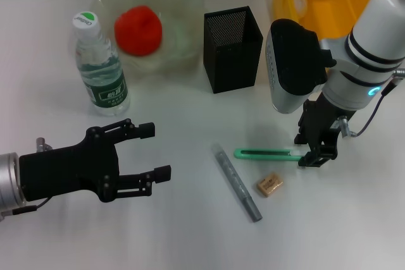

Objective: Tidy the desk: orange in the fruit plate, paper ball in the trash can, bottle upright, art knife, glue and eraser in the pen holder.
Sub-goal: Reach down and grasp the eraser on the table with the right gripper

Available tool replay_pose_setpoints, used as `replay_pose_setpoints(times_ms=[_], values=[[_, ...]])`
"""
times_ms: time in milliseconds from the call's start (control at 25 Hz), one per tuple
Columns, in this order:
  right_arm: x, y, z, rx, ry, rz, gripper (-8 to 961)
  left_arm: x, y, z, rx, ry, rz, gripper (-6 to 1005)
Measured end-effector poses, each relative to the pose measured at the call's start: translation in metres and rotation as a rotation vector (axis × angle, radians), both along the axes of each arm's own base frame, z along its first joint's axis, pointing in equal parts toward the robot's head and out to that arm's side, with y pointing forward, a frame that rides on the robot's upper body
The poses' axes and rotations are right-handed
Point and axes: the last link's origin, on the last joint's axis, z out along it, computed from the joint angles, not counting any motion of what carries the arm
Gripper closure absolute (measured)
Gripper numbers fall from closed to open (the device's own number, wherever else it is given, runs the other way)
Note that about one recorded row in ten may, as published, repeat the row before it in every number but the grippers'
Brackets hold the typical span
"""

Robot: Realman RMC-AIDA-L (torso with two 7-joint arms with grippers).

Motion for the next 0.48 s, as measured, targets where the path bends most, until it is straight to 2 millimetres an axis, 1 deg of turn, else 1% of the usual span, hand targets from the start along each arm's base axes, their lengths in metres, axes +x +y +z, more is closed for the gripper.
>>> replay_pose_setpoints(times_ms=[480], values=[[-0.0022, 0.0005, -0.0013, -0.004, -0.011, 0.005, 539, -0.0002, 0.0019, 0.0007, 0.008, 0.009, -0.007, 140]])
